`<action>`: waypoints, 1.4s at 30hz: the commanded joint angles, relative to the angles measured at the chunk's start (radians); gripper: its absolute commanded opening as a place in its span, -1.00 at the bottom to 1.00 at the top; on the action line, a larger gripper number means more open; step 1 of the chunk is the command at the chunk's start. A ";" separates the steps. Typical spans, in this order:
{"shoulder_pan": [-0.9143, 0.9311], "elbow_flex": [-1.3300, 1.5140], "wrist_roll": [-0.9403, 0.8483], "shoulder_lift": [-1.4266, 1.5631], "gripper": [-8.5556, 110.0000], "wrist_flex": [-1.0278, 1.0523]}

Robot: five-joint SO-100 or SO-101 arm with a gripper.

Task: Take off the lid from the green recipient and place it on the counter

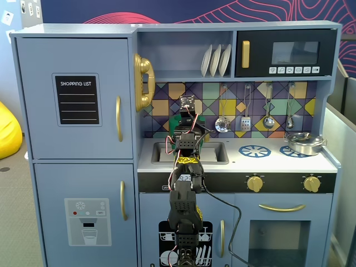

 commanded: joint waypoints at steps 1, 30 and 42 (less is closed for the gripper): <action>-0.021 -0.104 -0.008 0.009 -0.86 -0.048; 0.522 0.170 0.006 0.067 -0.86 -0.305; 0.532 0.400 -0.015 -0.057 -0.86 -0.606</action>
